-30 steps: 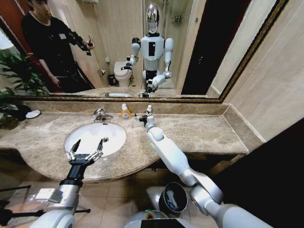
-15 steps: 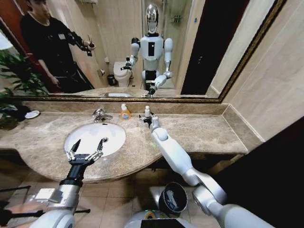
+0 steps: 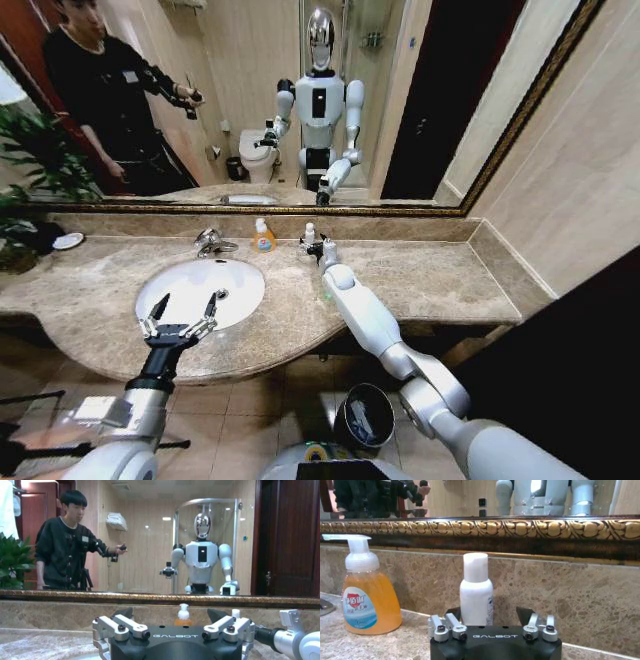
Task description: Pick up the trash from the sink and place it in the trash bin.
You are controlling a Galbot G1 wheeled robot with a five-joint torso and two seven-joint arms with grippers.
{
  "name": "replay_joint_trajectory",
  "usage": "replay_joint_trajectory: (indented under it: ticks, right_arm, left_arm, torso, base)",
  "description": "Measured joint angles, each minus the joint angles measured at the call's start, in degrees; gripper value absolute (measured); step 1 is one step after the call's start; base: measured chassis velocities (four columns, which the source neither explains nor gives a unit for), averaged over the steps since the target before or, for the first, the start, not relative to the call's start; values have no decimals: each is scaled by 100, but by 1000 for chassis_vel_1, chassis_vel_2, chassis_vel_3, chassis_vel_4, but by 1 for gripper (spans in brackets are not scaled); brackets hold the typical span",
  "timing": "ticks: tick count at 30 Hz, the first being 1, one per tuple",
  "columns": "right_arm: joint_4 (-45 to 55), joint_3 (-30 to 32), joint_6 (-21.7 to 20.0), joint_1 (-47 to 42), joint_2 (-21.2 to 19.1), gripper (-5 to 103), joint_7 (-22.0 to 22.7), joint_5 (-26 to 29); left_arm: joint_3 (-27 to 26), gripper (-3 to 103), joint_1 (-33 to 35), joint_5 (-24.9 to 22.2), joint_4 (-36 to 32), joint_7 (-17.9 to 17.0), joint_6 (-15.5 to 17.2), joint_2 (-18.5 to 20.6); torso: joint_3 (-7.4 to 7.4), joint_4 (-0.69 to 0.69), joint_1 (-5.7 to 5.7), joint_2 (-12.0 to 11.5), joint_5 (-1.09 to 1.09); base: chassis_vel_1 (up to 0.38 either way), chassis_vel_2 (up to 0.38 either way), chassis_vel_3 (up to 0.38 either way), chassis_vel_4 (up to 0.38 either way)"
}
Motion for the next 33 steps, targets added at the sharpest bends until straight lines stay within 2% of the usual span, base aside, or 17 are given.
replay_joint_trajectory:
  ticks: [1, 4, 6, 7, 8, 14, 17, 18, 20, 23, 25, 27, 28, 30, 31, 32, 33]
  right_arm:
    - [0, 0, 0, 0, 0, 74, 0, 0]
    - [56, -8, -7, -21, -20, 61, 1, 30]
    - [80, -9, -12, -33, -23, 61, 4, 36]
    - [158, -17, -45, -62, -41, 54, 4, 40]
    - [210, -21, -70, -83, -63, 54, -19, 52]
    - [746, -58, -160, -293, -351, 38, -374, 319]
    - [1727, 45, -295, -686, -924, 27, -645, 876]
    - [1727, 45, -295, -686, -924, 27, -645, 876]
    - [2447, 254, -351, -1047, -1542, 21, -1027, 1113]
    - [2840, 451, -391, -1278, -1840, 21, -1162, 1257]
    - [3583, 1008, -578, -1912, -2376, 13, -1441, 1617]
    - [3758, 1212, -613, -2142, -2551, 13, -1570, 1723]
    - [4030, 1621, -626, -2591, -2913, 13, -1780, 1993]
    - [4139, 1788, -636, -2764, -3028, 13, -1837, 2124]
    - [4436, 2417, -728, -3278, -3337, 13, -2180, 2629]
    - [4436, 2417, -728, -3278, -3337, 13, -2180, 2629]
    - [4528, 2805, -801, -3545, -3474, 13, -2621, 2918]
  left_arm:
    - [0, 100, 0, 0, 0, 0, 0, 0]
    - [0, 100, 0, 0, 0, 0, 0, 0]
    - [0, 100, 0, 0, 0, 0, 0, 0]
    - [0, 100, 0, 0, 0, 0, 0, 0]
    - [0, 100, 0, 0, 0, 0, 0, 0]
    - [0, 100, 0, 0, 0, 1, 0, 0]
    - [0, 100, 0, 0, 0, -1, 0, 0]
    - [0, 100, 0, 0, 0, -1, 0, 0]
    - [0, 100, 0, 0, 0, 0, 0, 0]
    - [0, 100, 0, 0, 0, 0, 0, 0]
    - [0, 100, 0, 0, 0, -2, 0, -1]
    - [0, 100, 0, 0, 0, 3, 0, 0]
    - [0, 100, 0, 0, 0, -1, 0, 0]
    - [0, 100, 0, 0, 0, 3, 0, 0]
    - [-1, 100, 0, 0, 0, 0, 0, 0]
    - [-1, 100, 0, 0, 0, 0, 0, 0]
    - [0, 100, 0, 0, 0, 2, 0, 0]
  torso:
    - [0, 0, 0, 0, 0]
    - [0, 0, 0, 0, 0]
    - [0, 0, 0, 0, 0]
    - [0, 0, 0, 0, 0]
    - [0, 0, 0, 0, 0]
    - [0, 1, 0, 0, 0]
    - [-1, 2, 0, 0, 1]
    - [-1, 2, 0, 0, 1]
    - [-1, -1, 0, 0, 0]
    - [-1, 0, 0, 0, 2]
    - [-1, 1, 0, 0, 2]
    - [-1, 0, 0, 0, 3]
    - [-1, -2, 0, 0, 2]
    - [-1, 0, 0, 0, 5]
    - [-1, -1, 0, 0, 5]
    - [-1, -1, 0, 0, 5]
    - [-2, -1, -1, 1, 1]
  base:
    - [0, 0, 0, 0]
    - [0, 0, 0, 0]
    - [0, 0, 0, 0]
    - [0, 0, 0, 0]
    - [0, 0, 0, 0]
    - [0, 0, 0, 0]
    - [0, 0, 0, 0]
    - [0, 0, 0, 0]
    - [0, 0, 0, 0]
    - [0, 0, 0, 0]
    - [0, 0, 0, 0]
    - [0, 0, 0, 0]
    - [0, 0, 0, 0]
    - [0, 0, 0, 0]
    - [0, 0, 0, 0]
    - [0, 0, 0, 0]
    - [0, 0, 0, 0]
